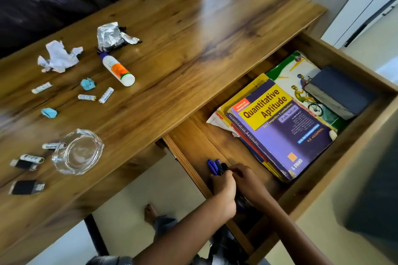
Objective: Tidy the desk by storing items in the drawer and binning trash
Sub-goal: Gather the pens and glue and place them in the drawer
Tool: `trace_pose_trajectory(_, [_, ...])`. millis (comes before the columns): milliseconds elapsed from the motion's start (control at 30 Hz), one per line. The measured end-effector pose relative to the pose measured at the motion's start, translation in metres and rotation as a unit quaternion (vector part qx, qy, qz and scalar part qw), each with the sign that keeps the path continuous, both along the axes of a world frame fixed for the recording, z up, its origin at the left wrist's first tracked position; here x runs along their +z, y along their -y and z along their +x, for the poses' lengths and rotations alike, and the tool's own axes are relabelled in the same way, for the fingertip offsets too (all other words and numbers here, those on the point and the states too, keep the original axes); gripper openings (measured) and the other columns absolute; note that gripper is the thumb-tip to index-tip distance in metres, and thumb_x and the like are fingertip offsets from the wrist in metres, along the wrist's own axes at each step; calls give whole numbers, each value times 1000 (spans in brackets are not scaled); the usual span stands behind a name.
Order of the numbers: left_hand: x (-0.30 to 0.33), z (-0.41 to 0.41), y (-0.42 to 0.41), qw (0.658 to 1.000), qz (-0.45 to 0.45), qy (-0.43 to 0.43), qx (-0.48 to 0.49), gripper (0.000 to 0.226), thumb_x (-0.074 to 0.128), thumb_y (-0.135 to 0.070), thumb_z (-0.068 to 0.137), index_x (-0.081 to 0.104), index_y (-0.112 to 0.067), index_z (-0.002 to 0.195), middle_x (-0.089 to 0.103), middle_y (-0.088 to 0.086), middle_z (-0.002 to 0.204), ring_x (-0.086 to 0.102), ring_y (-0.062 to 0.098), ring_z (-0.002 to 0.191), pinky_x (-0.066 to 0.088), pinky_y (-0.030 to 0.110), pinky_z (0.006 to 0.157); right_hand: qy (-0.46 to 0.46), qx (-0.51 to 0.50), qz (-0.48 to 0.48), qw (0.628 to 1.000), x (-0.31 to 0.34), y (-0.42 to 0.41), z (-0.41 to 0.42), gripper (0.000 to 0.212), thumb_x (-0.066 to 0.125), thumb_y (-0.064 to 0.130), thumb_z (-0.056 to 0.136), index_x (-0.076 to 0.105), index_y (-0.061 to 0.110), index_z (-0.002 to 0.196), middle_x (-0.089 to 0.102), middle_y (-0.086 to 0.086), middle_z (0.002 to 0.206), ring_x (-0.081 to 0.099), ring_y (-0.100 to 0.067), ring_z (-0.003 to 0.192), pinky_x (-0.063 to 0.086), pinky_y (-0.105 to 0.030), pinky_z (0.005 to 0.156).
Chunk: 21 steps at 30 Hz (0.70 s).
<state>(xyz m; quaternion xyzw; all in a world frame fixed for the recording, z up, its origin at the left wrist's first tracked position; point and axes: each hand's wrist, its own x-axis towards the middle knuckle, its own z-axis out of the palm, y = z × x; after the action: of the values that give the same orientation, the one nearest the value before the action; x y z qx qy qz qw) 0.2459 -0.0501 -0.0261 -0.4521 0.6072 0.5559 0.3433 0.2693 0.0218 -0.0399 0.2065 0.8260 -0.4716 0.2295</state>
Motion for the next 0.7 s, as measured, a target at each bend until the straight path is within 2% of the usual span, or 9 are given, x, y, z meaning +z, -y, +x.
trace_pose_trajectory(133, [16, 7, 1, 999, -11, -17, -26, 53, 51, -11, 93, 31, -11, 142, 47, 19, 136, 51, 35, 120, 43, 45, 101, -11, 34, 51, 998, -1, -9, 2, 25, 46, 17, 96, 57, 16, 119, 57, 0, 117, 53, -10, 101, 45, -20, 83])
trace_pose_trajectory(200, [32, 12, 4, 996, -16, -47, -69, 60, 46, -7, 94, 19, -14, 148, 36, 16, 146, 44, 32, 128, 38, 42, 104, -10, 37, 76, 996, -2, -14, 2, 25, 48, 20, 96, 57, 17, 119, 57, -1, 118, 54, -12, 102, 46, -24, 86])
trace_pose_trajectory(267, [44, 14, 9, 982, -20, -134, -134, 65, 42, -3, 96, 11, -17, 151, 18, 7, 156, 34, 26, 137, 34, 38, 110, -9, 34, 85, 996, -2, -19, 4, 27, 52, 21, 94, 55, 17, 121, 58, -1, 118, 56, -12, 101, 46, -21, 83])
trace_pose_trajectory(333, [48, 5, 17, 938, -21, -241, -247, 58, 39, -3, 97, 20, -20, 150, 16, -2, 156, 29, 18, 140, 31, 29, 111, -11, 39, 79, 996, -2, -23, 5, 31, 57, 22, 91, 52, 17, 122, 60, 0, 117, 58, -10, 100, 49, -19, 81])
trace_pose_trajectory(433, [42, -26, 27, 851, -20, -303, -428, 43, 36, -4, 99, 46, -19, 137, 37, -3, 146, 36, 12, 134, 32, 16, 101, 10, 72, 87, 994, 1, -25, 7, 41, 65, 24, 85, 47, 19, 122, 58, 3, 113, 55, -7, 94, 47, -16, 71])
trace_pose_trajectory(500, [31, -49, 33, 793, -96, -310, -516, 40, 38, -4, 98, 51, -17, 133, 42, 0, 141, 43, 15, 129, 39, 22, 101, 22, 89, 103, 990, 3, -24, 9, 43, 68, 23, 83, 44, 21, 119, 54, 5, 109, 52, -7, 93, 43, -15, 69])
trace_pose_trajectory(600, [18, -70, 41, 693, -217, -268, -633, 38, 44, -2, 95, 51, -12, 132, 48, 8, 134, 52, 23, 117, 49, 34, 94, 16, 84, 85, 993, 4, -23, 11, 36, 67, 18, 83, 44, 24, 111, 55, 6, 103, 54, -6, 88, 43, -14, 65])
trace_pose_trajectory(633, [17, -74, 43, 667, -239, -258, -657, 37, 46, -3, 95, 52, -10, 131, 51, 10, 130, 55, 23, 111, 51, 34, 90, 11, 81, 71, 994, 5, -23, 11, 33, 65, 16, 84, 44, 24, 108, 56, 7, 99, 54, -5, 85, 44, -14, 64])
trace_pose_trajectory(700, [18, -76, 44, 648, -261, -250, -670, 36, 46, -4, 95, 51, -8, 130, 55, 11, 125, 58, 23, 105, 51, 30, 83, 6, 74, 58, 996, 7, -23, 13, 30, 64, 13, 85, 44, 25, 104, 55, 10, 91, 55, -2, 81, 44, -14, 60])
